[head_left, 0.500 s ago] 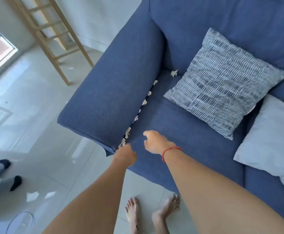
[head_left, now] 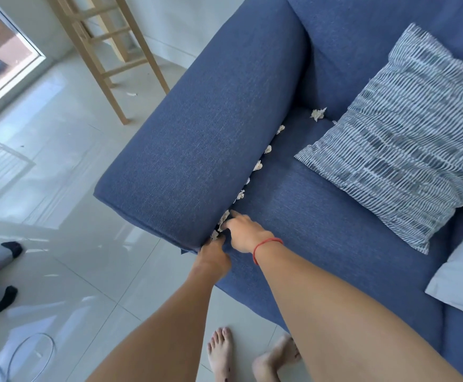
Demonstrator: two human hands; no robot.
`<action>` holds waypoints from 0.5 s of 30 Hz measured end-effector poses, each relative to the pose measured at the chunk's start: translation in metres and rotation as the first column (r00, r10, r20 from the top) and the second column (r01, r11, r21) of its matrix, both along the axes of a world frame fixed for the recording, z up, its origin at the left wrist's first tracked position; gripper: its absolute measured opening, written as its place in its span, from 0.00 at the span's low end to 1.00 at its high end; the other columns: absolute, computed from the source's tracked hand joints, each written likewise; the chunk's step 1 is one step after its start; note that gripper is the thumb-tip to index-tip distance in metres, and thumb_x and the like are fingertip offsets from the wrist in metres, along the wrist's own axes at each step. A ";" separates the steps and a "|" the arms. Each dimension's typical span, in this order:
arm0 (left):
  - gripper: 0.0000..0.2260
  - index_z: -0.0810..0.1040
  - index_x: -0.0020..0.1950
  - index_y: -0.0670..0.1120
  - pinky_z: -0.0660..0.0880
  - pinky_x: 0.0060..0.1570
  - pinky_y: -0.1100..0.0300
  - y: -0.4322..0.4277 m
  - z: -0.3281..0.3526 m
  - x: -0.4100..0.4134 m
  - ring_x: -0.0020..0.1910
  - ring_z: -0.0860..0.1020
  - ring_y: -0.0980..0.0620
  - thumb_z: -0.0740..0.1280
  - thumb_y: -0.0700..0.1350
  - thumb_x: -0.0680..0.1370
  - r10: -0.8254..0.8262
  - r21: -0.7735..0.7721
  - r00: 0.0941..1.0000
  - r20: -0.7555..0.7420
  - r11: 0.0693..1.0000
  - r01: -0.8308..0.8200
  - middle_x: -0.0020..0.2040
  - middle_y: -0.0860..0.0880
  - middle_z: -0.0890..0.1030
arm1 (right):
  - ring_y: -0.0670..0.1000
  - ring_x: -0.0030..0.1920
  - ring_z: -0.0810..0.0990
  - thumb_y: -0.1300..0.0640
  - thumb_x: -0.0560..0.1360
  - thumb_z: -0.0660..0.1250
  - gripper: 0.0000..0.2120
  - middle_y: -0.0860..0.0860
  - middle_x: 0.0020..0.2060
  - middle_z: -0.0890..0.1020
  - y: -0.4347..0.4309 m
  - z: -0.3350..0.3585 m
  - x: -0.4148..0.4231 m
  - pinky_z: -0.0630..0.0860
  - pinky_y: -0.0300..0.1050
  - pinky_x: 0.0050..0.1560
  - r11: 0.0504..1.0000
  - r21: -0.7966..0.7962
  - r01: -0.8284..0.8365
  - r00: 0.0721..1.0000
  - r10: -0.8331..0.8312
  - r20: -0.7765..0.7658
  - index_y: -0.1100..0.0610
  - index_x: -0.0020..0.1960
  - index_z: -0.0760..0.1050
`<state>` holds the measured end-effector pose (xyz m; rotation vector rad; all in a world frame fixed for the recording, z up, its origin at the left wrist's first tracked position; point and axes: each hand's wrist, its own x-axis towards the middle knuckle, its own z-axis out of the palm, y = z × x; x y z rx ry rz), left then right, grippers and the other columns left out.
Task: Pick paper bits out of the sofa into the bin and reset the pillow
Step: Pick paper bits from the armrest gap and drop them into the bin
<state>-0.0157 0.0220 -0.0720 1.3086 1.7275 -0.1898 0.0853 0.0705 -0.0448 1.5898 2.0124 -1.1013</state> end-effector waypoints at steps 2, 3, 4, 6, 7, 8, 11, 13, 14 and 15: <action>0.27 0.63 0.75 0.53 0.70 0.64 0.47 0.000 -0.008 0.000 0.66 0.69 0.38 0.56 0.37 0.77 -0.018 -0.015 1.000 0.003 1.000 0.019 0.70 0.41 0.70 | 0.59 0.73 0.61 0.69 0.78 0.58 0.24 0.54 0.74 0.62 0.005 -0.008 -0.003 0.67 0.57 0.70 0.999 -0.025 -0.023 0.999 0.024 0.023 0.56 0.72 0.70; 0.27 0.62 0.75 0.53 0.70 0.64 0.48 0.000 -0.011 0.000 0.67 0.69 0.38 0.56 0.37 0.77 -0.022 -0.011 1.000 0.005 1.000 0.022 0.70 0.41 0.70 | 0.58 0.74 0.60 0.69 0.78 0.57 0.25 0.53 0.75 0.60 0.006 -0.011 -0.004 0.66 0.57 0.71 0.999 -0.037 -0.033 0.999 0.034 0.038 0.55 0.73 0.69; 0.28 0.61 0.76 0.54 0.70 0.64 0.48 0.000 -0.015 -0.001 0.67 0.69 0.38 0.56 0.36 0.76 -0.020 -0.005 1.000 0.008 1.000 0.020 0.71 0.41 0.69 | 0.58 0.74 0.59 0.69 0.78 0.55 0.26 0.52 0.77 0.57 0.007 -0.014 -0.006 0.66 0.57 0.71 0.998 -0.045 -0.042 0.998 0.045 0.054 0.53 0.73 0.68; 0.29 0.60 0.76 0.55 0.71 0.64 0.48 0.000 -0.020 -0.003 0.66 0.70 0.38 0.57 0.36 0.76 -0.006 0.010 1.000 0.014 1.000 0.006 0.71 0.43 0.69 | 0.59 0.74 0.57 0.69 0.79 0.53 0.28 0.50 0.79 0.52 0.009 -0.016 -0.007 0.64 0.58 0.71 0.996 -0.053 -0.066 0.994 0.071 0.089 0.49 0.74 0.66; 0.30 0.59 0.76 0.54 0.71 0.64 0.48 0.000 -0.023 -0.004 0.66 0.70 0.39 0.57 0.36 0.76 0.000 0.014 1.000 0.014 1.000 -0.001 0.72 0.43 0.68 | 0.60 0.73 0.57 0.68 0.79 0.53 0.28 0.49 0.79 0.51 0.010 -0.017 -0.008 0.64 0.58 0.71 0.996 -0.054 -0.077 0.991 0.082 0.104 0.48 0.74 0.66; 0.30 0.58 0.77 0.54 0.71 0.64 0.48 0.000 -0.025 -0.004 0.67 0.69 0.39 0.57 0.36 0.76 0.008 0.013 1.000 0.013 1.000 -0.008 0.72 0.43 0.68 | 0.60 0.73 0.57 0.68 0.79 0.53 0.28 0.49 0.79 0.52 0.011 -0.019 -0.009 0.65 0.57 0.70 0.995 -0.048 -0.089 0.989 0.094 0.115 0.48 0.74 0.66; 0.30 0.54 0.78 0.47 0.66 0.69 0.48 -0.001 -0.026 -0.002 0.72 0.64 0.40 0.58 0.38 0.77 0.015 -0.004 1.000 -0.023 1.000 -0.015 0.75 0.42 0.62 | 0.58 0.69 0.61 0.69 0.78 0.53 0.26 0.48 0.75 0.61 0.009 -0.027 -0.008 0.66 0.56 0.63 0.989 0.016 -0.147 0.980 0.143 0.141 0.52 0.73 0.66; 0.30 0.49 0.78 0.42 0.59 0.73 0.49 -0.002 -0.026 0.000 0.76 0.55 0.42 0.58 0.40 0.78 0.011 -0.031 0.998 -0.062 0.999 -0.013 0.77 0.42 0.55 | 0.57 0.68 0.62 0.69 0.77 0.54 0.26 0.47 0.74 0.65 0.007 -0.034 -0.006 0.66 0.56 0.61 0.987 0.059 -0.149 0.981 0.139 0.138 0.54 0.73 0.65; 0.31 0.47 0.78 0.40 0.56 0.74 0.50 -0.003 -0.026 0.001 0.77 0.52 0.43 0.58 0.41 0.79 0.007 -0.041 0.997 -0.077 0.999 -0.011 0.78 0.42 0.53 | 0.57 0.68 0.63 0.70 0.76 0.54 0.26 0.47 0.73 0.66 0.007 -0.035 -0.005 0.66 0.56 0.61 0.987 0.075 -0.141 0.983 0.131 0.126 0.54 0.72 0.66; 0.31 0.47 0.77 0.38 0.55 0.75 0.51 -0.003 -0.025 0.002 0.77 0.50 0.43 0.58 0.41 0.79 0.003 -0.043 0.996 -0.088 0.999 -0.007 0.78 0.42 0.52 | 0.57 0.67 0.64 0.70 0.76 0.55 0.25 0.47 0.71 0.68 0.007 -0.036 -0.004 0.66 0.56 0.61 0.987 0.089 -0.131 0.987 0.121 0.109 0.55 0.71 0.67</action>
